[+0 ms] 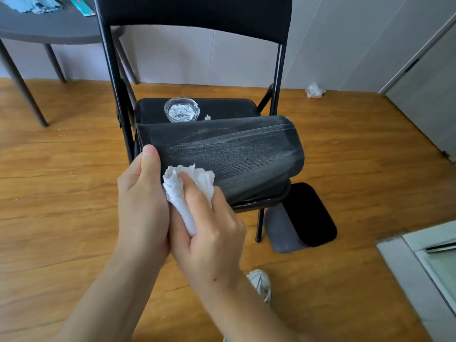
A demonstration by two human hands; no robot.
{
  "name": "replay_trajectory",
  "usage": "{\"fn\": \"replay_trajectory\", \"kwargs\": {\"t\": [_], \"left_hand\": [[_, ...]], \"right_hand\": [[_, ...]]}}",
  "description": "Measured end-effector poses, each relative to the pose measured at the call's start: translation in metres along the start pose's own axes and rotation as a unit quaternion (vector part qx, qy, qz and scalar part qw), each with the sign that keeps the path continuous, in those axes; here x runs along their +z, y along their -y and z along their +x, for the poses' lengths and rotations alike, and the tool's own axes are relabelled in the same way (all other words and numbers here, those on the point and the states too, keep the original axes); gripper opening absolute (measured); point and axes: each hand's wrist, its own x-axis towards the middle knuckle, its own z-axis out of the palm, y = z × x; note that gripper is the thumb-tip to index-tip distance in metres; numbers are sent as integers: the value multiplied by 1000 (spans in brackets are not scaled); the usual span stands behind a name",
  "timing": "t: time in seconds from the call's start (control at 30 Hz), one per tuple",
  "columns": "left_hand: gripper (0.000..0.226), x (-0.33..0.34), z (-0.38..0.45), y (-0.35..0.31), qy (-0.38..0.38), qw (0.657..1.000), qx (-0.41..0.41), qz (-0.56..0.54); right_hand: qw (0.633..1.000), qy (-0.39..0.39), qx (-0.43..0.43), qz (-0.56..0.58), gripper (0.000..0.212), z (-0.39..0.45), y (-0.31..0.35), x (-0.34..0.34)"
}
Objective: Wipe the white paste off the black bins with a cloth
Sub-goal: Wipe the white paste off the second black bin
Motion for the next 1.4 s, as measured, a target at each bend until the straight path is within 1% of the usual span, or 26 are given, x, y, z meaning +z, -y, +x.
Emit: {"fn": "replay_trajectory", "kwargs": {"t": [0.07, 0.13, 0.17, 0.2, 0.23, 0.3, 0.37, 0.47, 0.53, 0.6, 0.63, 0.67, 0.73, 0.77, 0.8, 0.87, 0.93, 0.97, 1.0, 1.07, 1.13, 1.2, 1.27, 1.3, 1.4], "left_hand": [[49, -3, -4, -2, 12, 1000, -7, 0], [44, -5, -3, -2, 15, 1000, -17, -8], [42, -5, -1, -2, 12, 1000, -19, -9], [43, -5, 0, -3, 11, 1000, -22, -3], [44, -5, 2, -3, 14, 1000, -25, 0], [43, -4, 3, -4, 17, 1000, -25, -4], [40, -3, 3, -5, 17, 1000, -21, -3], [48, -2, 2, -5, 9, 1000, -18, 7], [52, -1, -1, -5, 12, 1000, -15, 14], [48, -2, -4, 1, 9, 1000, 3, 26], [46, -1, -6, 3, 10, 999, 21, 36], [45, 0, -9, 5, 10, 998, 39, 49], [50, 3, -15, 7, 10, 996, 63, 61], [48, 2, -16, 7, 6, 996, 67, 58], [44, 1, -16, 6, 4, 997, 63, 54], [41, -2, -15, 3, 5, 998, 45, 44], [45, -6, -16, 3, 11, 998, 44, 49], [49, -6, -17, 3, 10, 997, 47, 54], [51, -5, -17, 4, 6, 997, 51, 60], [51, -3, -20, 8, 8, 995, 61, 73], [49, -2, -23, 9, 9, 995, 68, 73], [47, -1, -23, 12, 4, 995, 73, 73], [43, 1, -23, 15, -4, 994, 79, 81], [41, 1, -24, 16, -5, 993, 82, 86], [41, -5, -27, 18, 11, 990, 90, 104]], "right_hand": [[1000, 1, -25, -5, 27, -6, 1, 2], [997, -4, -66, -28, 27, -5, -15, -3], [996, -17, -71, -41, 28, -3, -28, -7], [996, -42, -55, -54, 27, 0, -42, -12], [995, -73, -20, -68, 26, 4, -57, -16], [985, -120, 75, -96, 25, 15, -84, -26], [974, -125, 143, -121, 31, 25, -108, -37], [962, -123, 206, -132, 38, 31, -128, -48], [955, -127, 242, -115, 37, 34, -128, -52], [953, -105, 263, -102, 24, 43, -119, -55], [959, -75, 253, -101, 19, 48, -109, -57], [971, -38, 214, -99, 17, 53, -93, -57], [992, 42, 97, -67, 13, 55, -52, -48], [994, 87, 43, -44, 11, 51, -32, -40], [991, 130, 2, -35, 17, 48, -12, -32], [981, 182, -28, -55, 26, 48, 10, -23], [979, 180, -46, -89, 25, 59, 5, -24], [979, 172, -41, -99, 21, 67, -5, -28], [980, 163, -17, -110, 18, 77, -17, -32], [974, 149, 70, -157, 23, 95, -51, -44], [955, 144, 163, -203, 27, 107, -83, -60], [945, 131, 208, -217, 28, 112, -97, -71], [946, 140, 204, -212, 30, 111, -88, -66], [950, 155, 184, -198, 32, 109, -75, -58], [965, 214, 75, -129, 34, 94, -15, -31]]}}
